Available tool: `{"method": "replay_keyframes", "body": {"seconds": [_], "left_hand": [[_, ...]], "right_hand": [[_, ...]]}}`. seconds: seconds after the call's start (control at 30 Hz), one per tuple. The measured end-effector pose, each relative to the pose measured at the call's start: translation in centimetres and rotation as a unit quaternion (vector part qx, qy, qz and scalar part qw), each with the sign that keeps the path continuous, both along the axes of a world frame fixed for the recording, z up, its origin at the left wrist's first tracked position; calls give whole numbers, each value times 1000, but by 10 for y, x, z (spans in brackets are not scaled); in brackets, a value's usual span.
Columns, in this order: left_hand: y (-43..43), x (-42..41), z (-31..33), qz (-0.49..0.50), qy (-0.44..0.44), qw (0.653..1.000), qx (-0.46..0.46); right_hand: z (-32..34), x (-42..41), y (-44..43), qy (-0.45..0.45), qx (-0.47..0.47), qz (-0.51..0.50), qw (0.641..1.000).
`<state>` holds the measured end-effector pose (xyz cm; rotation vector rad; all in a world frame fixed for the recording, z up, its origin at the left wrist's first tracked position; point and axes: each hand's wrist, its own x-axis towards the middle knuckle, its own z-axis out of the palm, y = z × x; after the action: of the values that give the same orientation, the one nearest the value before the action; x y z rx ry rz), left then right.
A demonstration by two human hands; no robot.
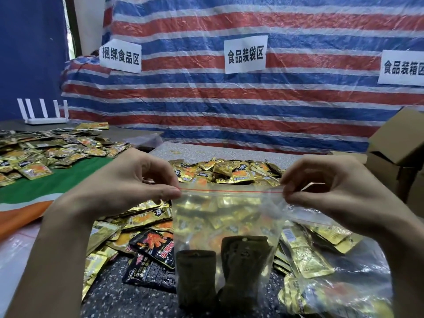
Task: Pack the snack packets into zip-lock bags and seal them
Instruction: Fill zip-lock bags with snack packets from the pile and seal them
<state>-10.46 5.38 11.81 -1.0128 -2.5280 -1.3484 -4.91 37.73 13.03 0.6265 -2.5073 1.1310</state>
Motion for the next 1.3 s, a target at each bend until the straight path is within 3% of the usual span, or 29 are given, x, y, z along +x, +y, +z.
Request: {"method": "replay_keyframes", "body": {"seconds": [0.13, 0.3, 0.47, 0.63, 0.93, 1.13, 1.3], "left_hand": [[4, -1, -2, -16, 7, 1000, 12], [20, -5, -5, -6, 23, 1000, 20], [36, -1, -5, -11, 66, 997, -23], [51, 3, -7, -28, 79, 995, -60], [48, 15, 0, -51, 128, 989, -50], [51, 24, 3, -55, 185, 980, -41], [52, 29, 4, -58, 178, 981, -42]], "right_hand": [[0, -1, 2, 7, -29, -16, 999], [-1, -1, 0, -30, 66, -97, 993], [1, 16, -38, 90, 122, -74, 986], [-22, 7, -85, 142, 219, -84, 962], [-19, -4, -66, 100, 164, 23, 981], [-13, 1, -55, 93, 114, 51, 988], [-9, 6, -58, 95, 101, 69, 988]]}}
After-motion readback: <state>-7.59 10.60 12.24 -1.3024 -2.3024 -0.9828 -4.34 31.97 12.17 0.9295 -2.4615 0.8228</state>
